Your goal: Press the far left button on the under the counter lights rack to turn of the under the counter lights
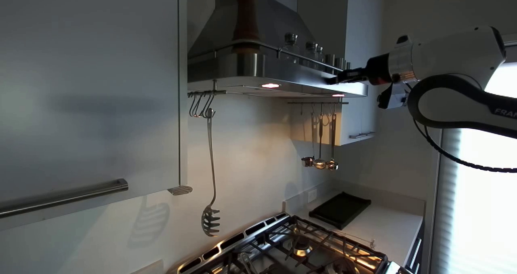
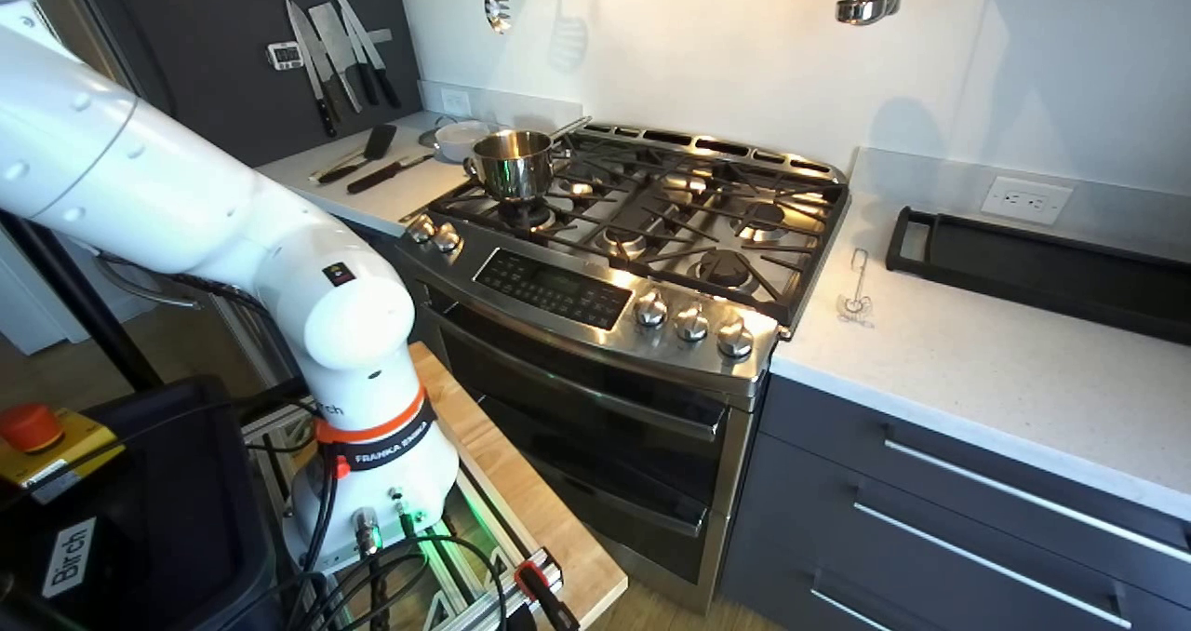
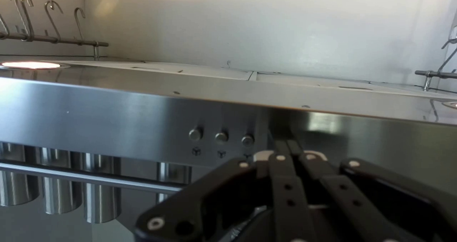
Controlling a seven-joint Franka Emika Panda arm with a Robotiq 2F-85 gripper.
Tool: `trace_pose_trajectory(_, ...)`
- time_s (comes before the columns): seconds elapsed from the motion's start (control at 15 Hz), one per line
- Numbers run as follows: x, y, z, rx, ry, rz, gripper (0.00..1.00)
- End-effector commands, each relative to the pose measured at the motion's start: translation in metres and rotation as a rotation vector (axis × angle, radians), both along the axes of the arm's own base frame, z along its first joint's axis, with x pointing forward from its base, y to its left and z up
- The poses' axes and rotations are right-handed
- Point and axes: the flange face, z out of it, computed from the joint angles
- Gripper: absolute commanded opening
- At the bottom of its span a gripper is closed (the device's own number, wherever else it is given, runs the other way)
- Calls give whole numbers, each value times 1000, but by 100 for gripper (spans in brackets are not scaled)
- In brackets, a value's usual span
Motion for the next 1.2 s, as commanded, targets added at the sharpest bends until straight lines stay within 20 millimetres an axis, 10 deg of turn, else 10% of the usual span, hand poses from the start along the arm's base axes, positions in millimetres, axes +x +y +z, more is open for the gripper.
trace_pose_trajectory(0.0, 13, -3, 1, -15, 11, -15, 0)
trace_pose_trajectory(0.67, -8, -7, 24, -8, 43, -47, 0)
trace_pose_trajectory(0.73, -10, -6, 25, -8, 57, -49, 26)
trace_pose_trajectory(1.13, -31, -4, 36, -8, 178, -41, 63)
